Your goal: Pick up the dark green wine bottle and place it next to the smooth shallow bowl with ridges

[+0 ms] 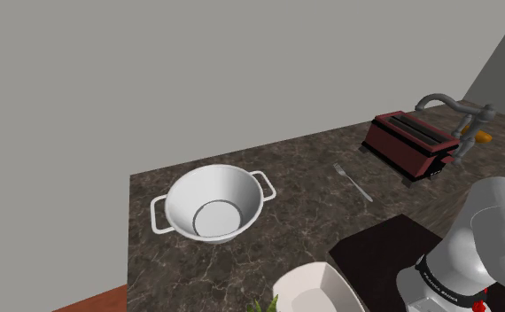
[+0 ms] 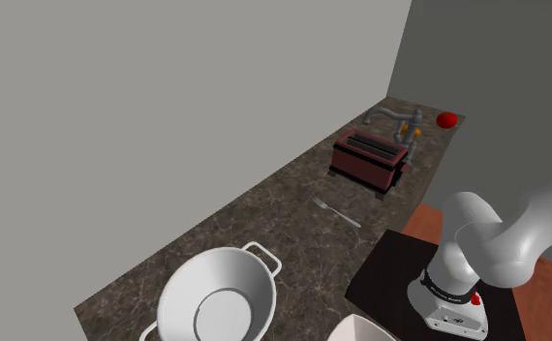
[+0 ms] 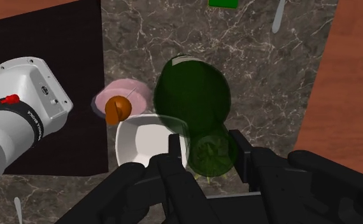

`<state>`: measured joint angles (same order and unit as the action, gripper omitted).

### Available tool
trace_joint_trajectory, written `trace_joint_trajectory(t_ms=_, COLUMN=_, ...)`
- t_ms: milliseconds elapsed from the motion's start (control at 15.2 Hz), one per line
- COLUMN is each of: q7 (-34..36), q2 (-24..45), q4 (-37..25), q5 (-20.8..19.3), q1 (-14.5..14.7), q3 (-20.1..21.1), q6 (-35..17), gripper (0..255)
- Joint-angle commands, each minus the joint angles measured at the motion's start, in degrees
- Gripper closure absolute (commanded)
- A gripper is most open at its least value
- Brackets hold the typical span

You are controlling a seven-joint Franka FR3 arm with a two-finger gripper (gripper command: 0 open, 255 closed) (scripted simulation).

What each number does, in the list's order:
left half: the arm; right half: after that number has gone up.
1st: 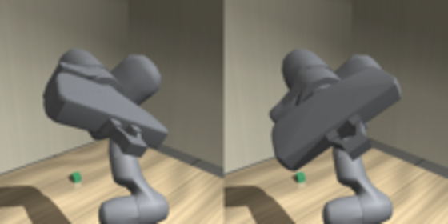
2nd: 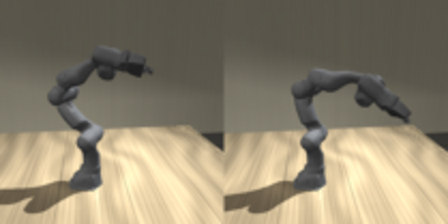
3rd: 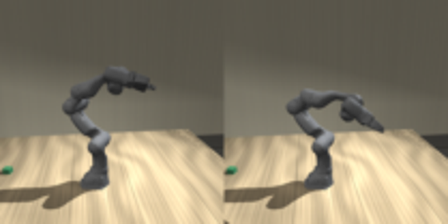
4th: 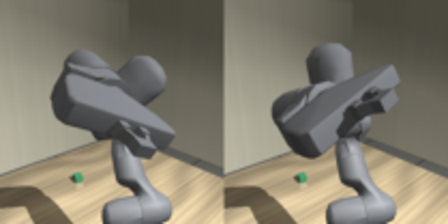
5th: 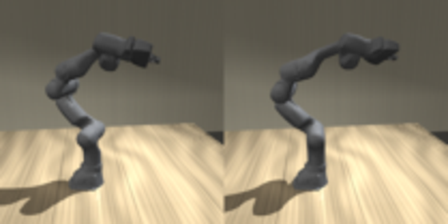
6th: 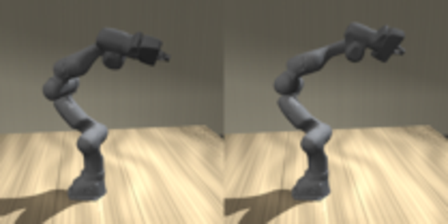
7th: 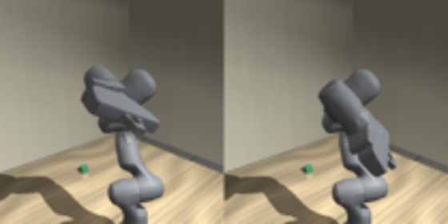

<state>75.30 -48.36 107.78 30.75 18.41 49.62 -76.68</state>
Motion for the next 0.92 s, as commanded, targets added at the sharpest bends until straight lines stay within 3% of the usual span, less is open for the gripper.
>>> trace_joint_trajectory(t_ms=0, q7=-0.3, q2=-0.8, q4=1.9, q5=0.5, q1=0.4, q3=0.2, q6=-1.2, gripper=255)
trace_joint_trajectory(t_ms=858, q7=-1.6, q2=-4.9, q4=13.0, q5=4.0, q1=2.7, q3=3.1, q6=-8.8, gripper=255)
